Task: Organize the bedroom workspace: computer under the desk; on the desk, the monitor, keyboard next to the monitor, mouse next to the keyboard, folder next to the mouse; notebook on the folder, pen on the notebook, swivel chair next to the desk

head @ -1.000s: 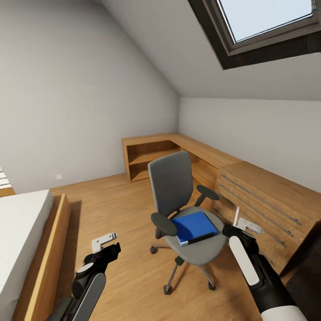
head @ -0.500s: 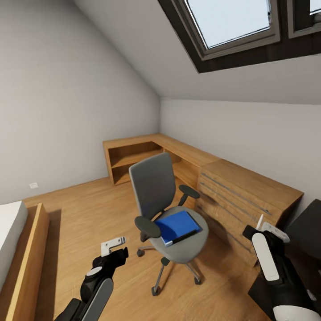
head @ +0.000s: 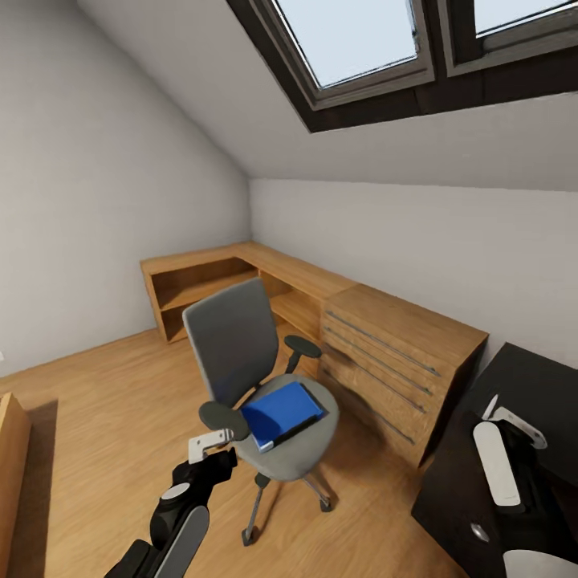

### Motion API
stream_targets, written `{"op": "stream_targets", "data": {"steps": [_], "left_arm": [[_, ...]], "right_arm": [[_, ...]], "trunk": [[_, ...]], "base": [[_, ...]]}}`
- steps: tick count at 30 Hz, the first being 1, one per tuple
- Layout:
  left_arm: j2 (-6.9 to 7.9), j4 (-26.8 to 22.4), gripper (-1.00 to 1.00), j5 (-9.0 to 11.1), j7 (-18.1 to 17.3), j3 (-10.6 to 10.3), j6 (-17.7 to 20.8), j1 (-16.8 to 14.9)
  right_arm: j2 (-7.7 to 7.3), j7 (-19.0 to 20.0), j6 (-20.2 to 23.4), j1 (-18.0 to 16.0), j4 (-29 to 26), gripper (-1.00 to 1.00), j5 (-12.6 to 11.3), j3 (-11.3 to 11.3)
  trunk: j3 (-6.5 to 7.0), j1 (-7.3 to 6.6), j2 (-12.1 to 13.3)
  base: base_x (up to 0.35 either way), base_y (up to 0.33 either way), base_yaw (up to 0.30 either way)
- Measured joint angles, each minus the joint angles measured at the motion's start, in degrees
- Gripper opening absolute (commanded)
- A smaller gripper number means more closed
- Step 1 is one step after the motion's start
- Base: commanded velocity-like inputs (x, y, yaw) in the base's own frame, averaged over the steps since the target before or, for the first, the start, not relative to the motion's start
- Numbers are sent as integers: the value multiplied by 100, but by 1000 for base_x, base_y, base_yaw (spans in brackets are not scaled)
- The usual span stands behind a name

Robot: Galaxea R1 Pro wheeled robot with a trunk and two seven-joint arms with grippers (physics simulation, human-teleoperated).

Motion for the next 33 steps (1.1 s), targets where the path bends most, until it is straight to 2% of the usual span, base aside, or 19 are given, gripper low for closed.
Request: {"op": "stream_targets", "data": {"steps": [5, 12, 16, 23, 28, 33], "left_arm": [[0, 2, 100, -1, 0, -58, -2, 0], [0, 2, 100, -16, 2, -304, -25, 8], [0, 2, 100, -18, 1, -338, -27, 9], [0, 2, 100, -18, 2, -356, -26, 9], [0, 1, 100, -18, 3, -364, -26, 8], [2, 1, 100, -24, 9, -552, -26, 9]], "right_arm": [[-5, 0, 1, 0, 0, -100, 0, -70], [-18, 6, -5, 0, 4, -100, -1, -120], [-20, 8, -8, 0, 17, -100, -1, -119], [-19, 70, -17, 0, 117, -100, -9, -99], [-15, 297, -45, 1, 264, -100, 5, -91], [-38, 778, -55, 0, 685, -100, 46, -85]], "trunk": [[0, -1, 0], [-6, -1, 0], [-16, -1, 0], [-17, -2, 0], [-18, -2, 0], [-18, -1, 0]], "base": [[209, -251, -268], [235, -248, -241], [273, -189, -75], [315, -17, -4], [326, 20, 0], [252, 47, 0]]}}
